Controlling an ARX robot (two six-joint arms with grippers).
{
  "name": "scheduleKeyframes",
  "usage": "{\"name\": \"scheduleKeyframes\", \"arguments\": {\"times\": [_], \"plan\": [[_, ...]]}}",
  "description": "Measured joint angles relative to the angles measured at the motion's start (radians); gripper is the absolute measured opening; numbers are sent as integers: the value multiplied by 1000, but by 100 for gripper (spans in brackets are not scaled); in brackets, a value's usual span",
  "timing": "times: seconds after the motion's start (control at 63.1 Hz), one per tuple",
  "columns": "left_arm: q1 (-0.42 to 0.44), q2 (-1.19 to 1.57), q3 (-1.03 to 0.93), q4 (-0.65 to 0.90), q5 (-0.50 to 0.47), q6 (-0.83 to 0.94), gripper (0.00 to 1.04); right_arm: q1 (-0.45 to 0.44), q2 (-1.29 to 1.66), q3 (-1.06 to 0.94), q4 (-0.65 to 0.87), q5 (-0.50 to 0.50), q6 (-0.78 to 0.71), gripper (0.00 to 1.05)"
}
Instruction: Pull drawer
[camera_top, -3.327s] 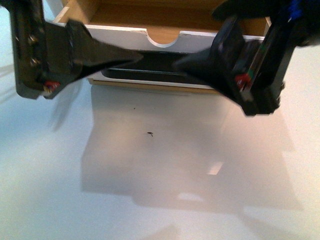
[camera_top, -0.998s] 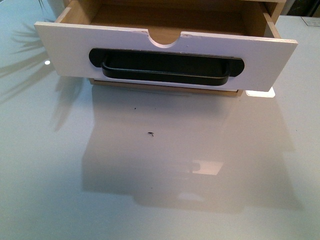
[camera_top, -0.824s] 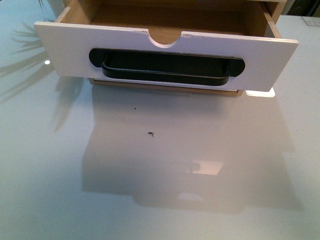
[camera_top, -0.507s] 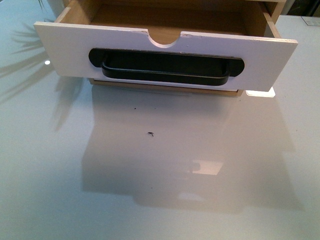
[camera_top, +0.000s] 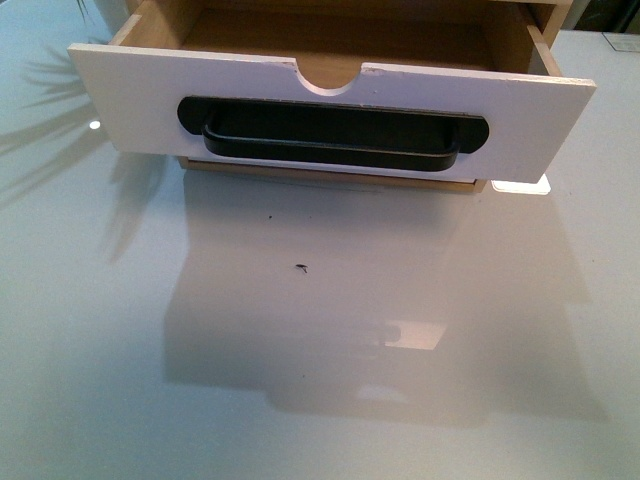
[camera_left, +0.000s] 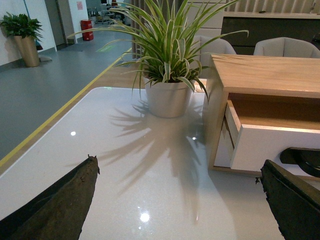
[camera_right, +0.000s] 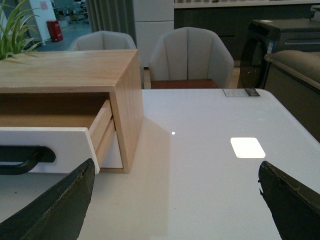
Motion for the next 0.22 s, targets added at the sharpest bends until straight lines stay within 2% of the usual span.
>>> {"name": "scheduleKeyframes", "arguments": {"times": [0.222], "plan": [[0,0,0,0,0,0,97,0,0,0,0,0,0,96]]}}
